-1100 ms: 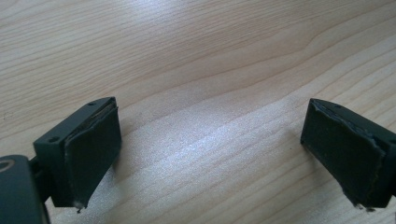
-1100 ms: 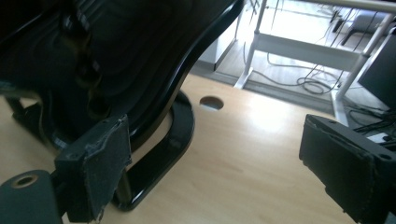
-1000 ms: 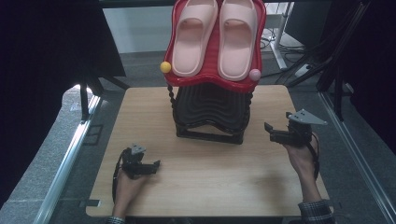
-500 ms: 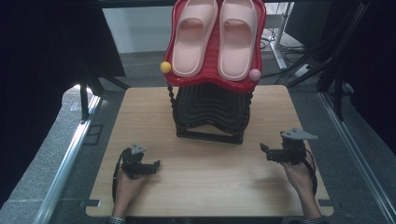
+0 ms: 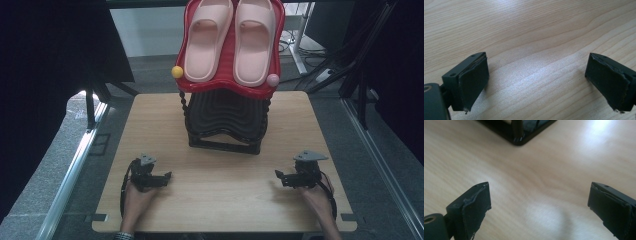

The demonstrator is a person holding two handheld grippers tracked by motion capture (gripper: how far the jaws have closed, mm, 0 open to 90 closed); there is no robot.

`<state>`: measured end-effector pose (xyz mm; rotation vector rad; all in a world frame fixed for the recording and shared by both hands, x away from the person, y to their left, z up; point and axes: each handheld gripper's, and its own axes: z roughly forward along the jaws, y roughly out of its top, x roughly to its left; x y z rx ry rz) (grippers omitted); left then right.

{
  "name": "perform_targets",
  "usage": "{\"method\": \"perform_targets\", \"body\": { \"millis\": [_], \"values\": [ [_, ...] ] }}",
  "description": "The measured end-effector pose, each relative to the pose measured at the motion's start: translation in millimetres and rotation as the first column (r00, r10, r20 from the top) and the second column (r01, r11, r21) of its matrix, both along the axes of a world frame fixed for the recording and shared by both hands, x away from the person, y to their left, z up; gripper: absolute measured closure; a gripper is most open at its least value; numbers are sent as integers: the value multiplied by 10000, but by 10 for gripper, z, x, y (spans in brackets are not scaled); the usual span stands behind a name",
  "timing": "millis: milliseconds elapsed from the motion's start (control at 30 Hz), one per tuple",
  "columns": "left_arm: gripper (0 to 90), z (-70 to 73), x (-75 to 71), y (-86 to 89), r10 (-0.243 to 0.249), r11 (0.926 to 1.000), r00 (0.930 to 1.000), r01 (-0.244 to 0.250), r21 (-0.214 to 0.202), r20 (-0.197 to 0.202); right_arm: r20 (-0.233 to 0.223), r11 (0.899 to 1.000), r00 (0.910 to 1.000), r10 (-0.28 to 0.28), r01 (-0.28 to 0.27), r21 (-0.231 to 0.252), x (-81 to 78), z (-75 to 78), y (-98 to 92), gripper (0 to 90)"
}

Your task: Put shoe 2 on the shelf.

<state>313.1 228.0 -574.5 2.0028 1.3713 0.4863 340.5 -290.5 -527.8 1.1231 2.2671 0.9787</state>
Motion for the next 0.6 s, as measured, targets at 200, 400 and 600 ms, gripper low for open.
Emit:
{"method": "perform_targets", "body": {
  "millis": [200,400,600],
  "values": [
    [49,0,0,0,1,10000,10000,-1,1,2,-634,9989,9976,265,-290,-375,-3,-203,58,36],
    [50,1,-7,-5,25,10000,10000,-25,5,4,-670,9990,9972,343,-361,-264,0,-239,73,19],
    [49,0,-9,-8,35,10000,10000,-35,3,2,-667,9992,9973,294,-312,-255,-8,-241,72,20]
  ]
}}
